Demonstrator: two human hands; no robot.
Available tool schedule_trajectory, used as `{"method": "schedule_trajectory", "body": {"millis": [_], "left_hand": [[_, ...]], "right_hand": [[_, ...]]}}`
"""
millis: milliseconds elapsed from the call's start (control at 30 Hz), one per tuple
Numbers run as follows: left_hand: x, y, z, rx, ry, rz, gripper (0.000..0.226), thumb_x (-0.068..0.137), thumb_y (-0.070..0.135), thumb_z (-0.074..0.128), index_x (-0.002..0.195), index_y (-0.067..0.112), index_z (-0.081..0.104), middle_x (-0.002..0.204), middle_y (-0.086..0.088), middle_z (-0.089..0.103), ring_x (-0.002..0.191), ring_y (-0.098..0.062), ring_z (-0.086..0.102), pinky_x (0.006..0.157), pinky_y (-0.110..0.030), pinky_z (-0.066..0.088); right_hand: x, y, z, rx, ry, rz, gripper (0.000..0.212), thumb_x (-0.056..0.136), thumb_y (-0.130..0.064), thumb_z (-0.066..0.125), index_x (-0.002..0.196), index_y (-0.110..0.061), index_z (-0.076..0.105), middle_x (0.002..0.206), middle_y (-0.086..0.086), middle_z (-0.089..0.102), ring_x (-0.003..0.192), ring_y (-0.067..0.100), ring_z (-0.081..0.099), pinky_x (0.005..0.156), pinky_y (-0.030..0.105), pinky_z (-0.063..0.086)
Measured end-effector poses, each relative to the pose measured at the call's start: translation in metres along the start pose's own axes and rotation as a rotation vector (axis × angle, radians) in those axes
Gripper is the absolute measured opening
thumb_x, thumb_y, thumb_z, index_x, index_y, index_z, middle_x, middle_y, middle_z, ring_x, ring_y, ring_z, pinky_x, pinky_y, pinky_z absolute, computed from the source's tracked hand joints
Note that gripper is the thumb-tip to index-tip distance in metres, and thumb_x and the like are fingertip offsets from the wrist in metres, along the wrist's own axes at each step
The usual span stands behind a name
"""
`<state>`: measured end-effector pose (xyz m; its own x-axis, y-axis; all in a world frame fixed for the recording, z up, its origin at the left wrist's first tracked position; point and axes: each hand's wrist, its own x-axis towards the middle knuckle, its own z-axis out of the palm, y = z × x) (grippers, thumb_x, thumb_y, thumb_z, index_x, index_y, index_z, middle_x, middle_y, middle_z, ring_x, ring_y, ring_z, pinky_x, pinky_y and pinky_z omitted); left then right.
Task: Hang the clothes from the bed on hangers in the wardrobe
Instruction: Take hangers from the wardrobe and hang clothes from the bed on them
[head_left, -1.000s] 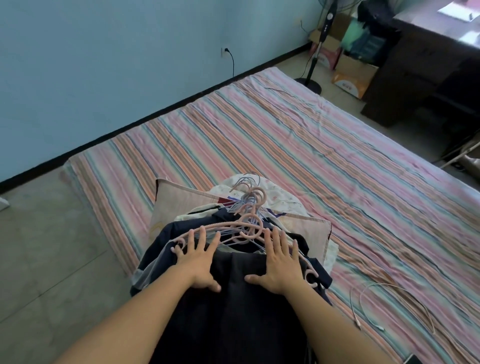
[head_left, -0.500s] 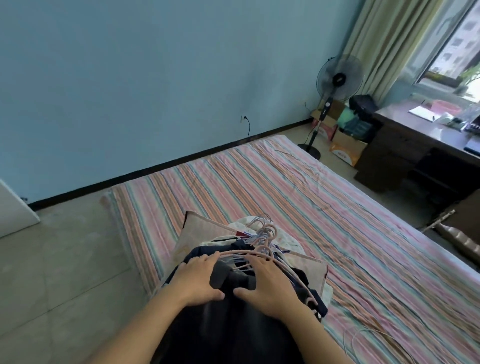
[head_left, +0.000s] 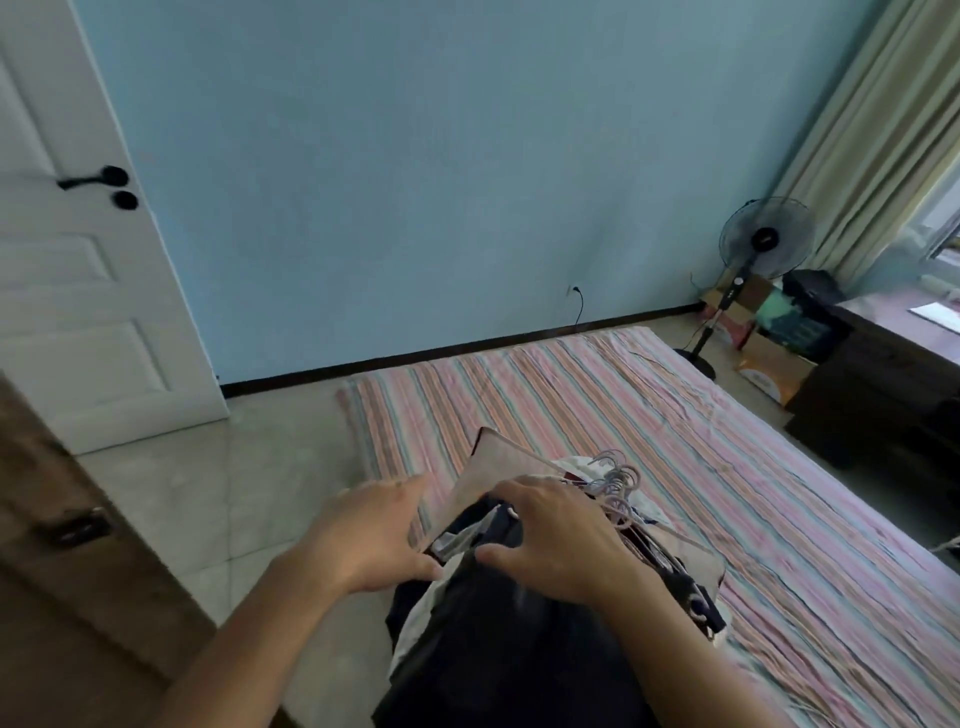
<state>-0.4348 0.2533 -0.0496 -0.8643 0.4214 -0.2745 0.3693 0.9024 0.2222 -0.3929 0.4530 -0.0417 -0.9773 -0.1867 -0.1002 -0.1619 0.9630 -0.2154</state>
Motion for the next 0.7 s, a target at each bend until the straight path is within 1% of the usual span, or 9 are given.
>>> {"method": "schedule_trajectory", "body": {"millis": [67,133,233,333,467,567,633,700], "left_hand": [[-0.038,-0.017,-0.007,-0.045,-0.010,-0.047,0.112,0.074,0.063,0.071,0.156,0.029,0.003,0.156,0.002,0.032,0.137,-0.019,0.041,0.106,-0.037,0.041],[-0.072,-0.034,-0.011,-0.085,-0.008,-0.095,0.115,0.073,0.062,0.072,0.156,0.030,-0.001,0.158,0.003,0.028,0.138,-0.018,0.039,0.108,-0.038,0.040],[-0.123,-0.061,-0.011,-0.128,0.028,-0.166,0.113,0.073,0.059,0.075,0.156,0.031,0.003,0.160,0.005,0.025,0.141,-0.017,0.035,0.111,-0.037,0.038],[-0.170,-0.089,-0.003,-0.215,0.020,-0.245,0.109,0.076,0.049,0.077,0.156,0.029,0.005,0.162,0.003,0.019,0.146,-0.019,0.025,0.114,-0.040,0.032],[-0.230,-0.123,0.005,-0.349,0.052,-0.377,0.104,0.081,0.041,0.076,0.156,0.028,0.005,0.164,0.003,0.008,0.149,-0.020,0.014,0.115,-0.039,0.029],[-0.273,-0.140,0.012,-0.398,0.084,-0.517,0.105,0.081,0.042,0.076,0.156,0.028,0.004,0.164,0.003,0.005,0.150,-0.019,0.012,0.117,-0.038,0.025],[-0.300,-0.151,0.018,-0.448,0.109,-0.604,0.109,0.079,0.044,0.077,0.157,0.026,0.003,0.164,0.003,0.005,0.150,-0.017,0.011,0.119,-0.036,0.023],[-0.325,-0.159,0.024,-0.477,0.155,-0.675,0.113,0.076,0.045,0.079,0.157,0.024,0.004,0.164,0.002,0.006,0.150,-0.017,0.012,0.120,-0.034,0.022]], "right_hand": [[-0.009,-0.034,-0.005,-0.010,0.008,-0.052,0.063,0.084,-0.060,0.060,0.136,-0.025,0.055,0.127,-0.007,0.061,0.116,0.019,0.057,0.094,0.035,0.045],[-0.019,-0.067,-0.005,-0.015,0.002,-0.102,0.065,0.084,-0.060,0.061,0.139,-0.027,0.051,0.132,-0.006,0.059,0.121,0.019,0.055,0.098,0.037,0.045],[-0.034,-0.113,0.000,-0.021,-0.037,-0.185,0.071,0.083,-0.063,0.061,0.144,-0.030,0.044,0.139,-0.008,0.054,0.126,0.018,0.051,0.100,0.037,0.044],[-0.040,-0.156,0.005,-0.045,-0.052,-0.289,0.074,0.085,-0.064,0.060,0.148,-0.032,0.039,0.144,-0.009,0.050,0.129,0.017,0.049,0.103,0.036,0.042],[-0.039,-0.210,0.014,-0.046,-0.112,-0.432,0.074,0.086,-0.060,0.064,0.149,-0.034,0.035,0.147,-0.010,0.047,0.131,0.013,0.047,0.105,0.034,0.042],[-0.035,-0.243,0.021,-0.042,-0.162,-0.537,0.070,0.087,-0.057,0.065,0.148,-0.035,0.036,0.146,-0.011,0.048,0.130,0.011,0.048,0.106,0.031,0.042],[-0.033,-0.264,0.024,-0.054,-0.178,-0.613,0.067,0.087,-0.056,0.066,0.145,-0.034,0.040,0.142,-0.011,0.052,0.125,0.011,0.053,0.104,0.029,0.045],[-0.030,-0.283,0.028,-0.075,-0.184,-0.690,0.065,0.086,-0.055,0.068,0.142,-0.033,0.044,0.138,-0.010,0.055,0.120,0.011,0.056,0.100,0.030,0.049]]}}
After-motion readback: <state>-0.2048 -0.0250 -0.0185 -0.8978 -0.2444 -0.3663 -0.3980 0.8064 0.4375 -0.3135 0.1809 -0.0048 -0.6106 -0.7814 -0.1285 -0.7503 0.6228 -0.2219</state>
